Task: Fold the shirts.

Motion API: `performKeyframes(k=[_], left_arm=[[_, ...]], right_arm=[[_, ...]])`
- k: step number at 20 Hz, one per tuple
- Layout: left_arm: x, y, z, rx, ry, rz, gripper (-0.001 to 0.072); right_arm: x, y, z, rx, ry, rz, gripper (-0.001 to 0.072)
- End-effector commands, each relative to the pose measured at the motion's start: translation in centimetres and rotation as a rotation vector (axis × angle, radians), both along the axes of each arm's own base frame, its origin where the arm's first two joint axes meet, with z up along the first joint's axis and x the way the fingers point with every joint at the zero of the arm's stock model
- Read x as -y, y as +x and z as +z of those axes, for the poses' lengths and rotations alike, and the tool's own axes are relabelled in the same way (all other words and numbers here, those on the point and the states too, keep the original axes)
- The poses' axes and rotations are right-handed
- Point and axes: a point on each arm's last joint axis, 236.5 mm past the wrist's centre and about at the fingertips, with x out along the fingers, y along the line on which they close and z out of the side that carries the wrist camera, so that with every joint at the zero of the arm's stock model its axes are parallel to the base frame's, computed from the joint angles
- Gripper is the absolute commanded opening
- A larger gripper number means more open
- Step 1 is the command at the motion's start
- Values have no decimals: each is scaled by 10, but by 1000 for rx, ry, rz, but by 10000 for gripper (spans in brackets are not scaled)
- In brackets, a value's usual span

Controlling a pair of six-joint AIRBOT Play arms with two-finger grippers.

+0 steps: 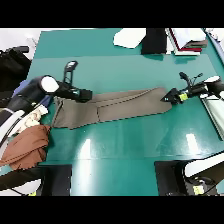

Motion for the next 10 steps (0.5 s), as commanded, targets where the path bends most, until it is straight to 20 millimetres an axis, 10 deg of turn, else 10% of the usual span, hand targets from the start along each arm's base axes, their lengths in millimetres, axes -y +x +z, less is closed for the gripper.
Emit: performKeyframes(k=[1, 10], left_arm=[[51, 4, -12, -7, -27, -65, 28], [128, 30, -65, -73, -14, -167, 28]], right_arm=[[-28, 13, 7, 50, -1, 66, 20], [-77, 40, 189, 458, -93, 166, 12]])
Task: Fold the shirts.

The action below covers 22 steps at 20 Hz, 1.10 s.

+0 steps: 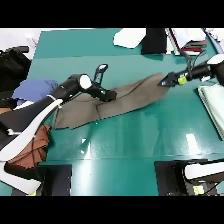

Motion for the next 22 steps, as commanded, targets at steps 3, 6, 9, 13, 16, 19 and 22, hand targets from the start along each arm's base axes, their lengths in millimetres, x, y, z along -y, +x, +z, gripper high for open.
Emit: performKeyframes(k=[3, 6, 9, 13, 16, 19, 22], left_arm=[[21, 9, -28, -39, -2, -12, 29], [19, 8, -34, -46, 9, -14, 29], [12, 16, -27, -15, 43, -31, 29], [-39, 55, 34, 88, 86, 21, 29], [-113, 91, 121, 221, 57, 165, 29], [-201, 96, 221, 411, 78, 283, 29], [-271, 76, 294, 573, 136, 402, 29]], right_arm=[[-55, -7, 110, 241, -20, 86, 12], [-84, -16, 137, 287, -12, 150, 12], [-107, -23, 148, 312, -1, 193, 12], [-140, -31, 152, 331, 21, 241, 12], [-193, -41, 145, 338, 58, 312, 12], [-283, -62, 123, 359, 106, 406, 14], [-383, -73, 105, 489, 161, 451, 145]])
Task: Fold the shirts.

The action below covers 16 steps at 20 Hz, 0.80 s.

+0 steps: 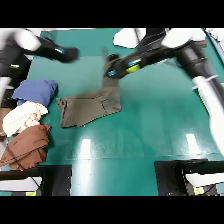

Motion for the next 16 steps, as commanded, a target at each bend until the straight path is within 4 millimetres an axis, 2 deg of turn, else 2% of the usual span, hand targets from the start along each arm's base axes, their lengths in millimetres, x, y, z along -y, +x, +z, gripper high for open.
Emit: performKeyframes(k=[1, 2, 3, 4, 5, 7, 9, 12, 14, 15, 16], left_arm=[[-83, -28, 83, 167, 76, 142, 29], [-93, -36, 93, 183, 80, 161, 30], [-98, -42, 99, 189, 81, 170, 30], [-98, -45, 99, 184, 87, 169, 30], [-97, -47, 96, 169, 85, 163, 29], [-91, -49, 89, 144, 71, 149, 30], [-84, -47, 88, 139, 39, 134, 30], [-72, -47, 88, 140, 26, 105, 29], [-61, -48, 90, 157, 40, 66, 30], [-52, -48, 92, 167, 37, 50, 30], [-45, -48, 93, 175, 34, 36, 30]], right_arm=[[-107, -19, -11, 115, 83, 66, 270], [-123, -28, -13, 118, 85, 111, 296], [-130, -34, -13, 114, 77, 151, 296], [-127, -38, -15, 101, 57, 190, 295], [-116, -39, -18, 81, 27, 219, 295], [-77, -32, -28, 14, -42, 250, 293], [-25, -11, -44, -79, -101, 213, 289], [60, 28, -80, -224, -141, 28, 283], [112, 48, -116, -323, -145, -126, 285], [132, 53, -134, -374, -150, -184, 350], [145, 54, -153, -427, -154, -224, 527]])
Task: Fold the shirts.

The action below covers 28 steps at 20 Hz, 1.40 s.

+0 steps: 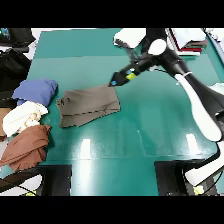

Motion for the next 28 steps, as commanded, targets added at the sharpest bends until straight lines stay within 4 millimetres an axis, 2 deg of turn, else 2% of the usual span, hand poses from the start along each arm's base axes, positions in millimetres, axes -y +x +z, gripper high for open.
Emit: performKeyframes(k=[1, 3, 5, 9, 13, 14, 15, 16, 18, 20, 22, 24, 26, 28], left_arm=[[22, 0, 3, 24, -2, -52, 30], [33, 1, -1, 15, -3, -74, 30], [39, 4, -10, -8, -9, -87, 29], [40, 6, -24, -49, -6, -92, 30], [40, 6, -24, -50, -5, -92, 30], [41, 6, -24, -51, -7, -92, 30], [41, 6, -24, -51, -9, -94, 30], [41, 6, -25, -53, -8, -94, 30], [44, 4, -25, -60, -19, -102, 29], [54, 1, -24, -53, -14, -133, 28], [81, -7, -24, -48, -4, -198, 29], [112, -18, -20, -24, 5, -277, 29], [141, -28, -15, 1, -1, -336, 29], [162, -36, -10, 27, -11, -380, 29]], right_arm=[[64, 9, -60, -177, -28, -189, 634], [66, 7, -91, -237, -46, -229, 634], [51, 7, -110, -252, -50, -227, 634], [-2, 18, -131, -268, 40, -290, 634], [-60, 18, -133, -261, 87, -216, 618], [-75, 18, -130, -244, 94, -182, 451], [-86, 17, -128, -218, 94, -145, 110], [-94, 19, -124, -181, 87, -121, 15], [-98, 28, -109, -97, 64, -84, 13], [-76, 50, -83, 8, 13, -91, 12], [-26, 78, -48, 110, -53, -149, 12], [46, 98, -14, 171, -125, -229, 12], [137, 108, 15, 199, -221, -347, 12], [238, 107, 41, 217, -328, -500, 12]])
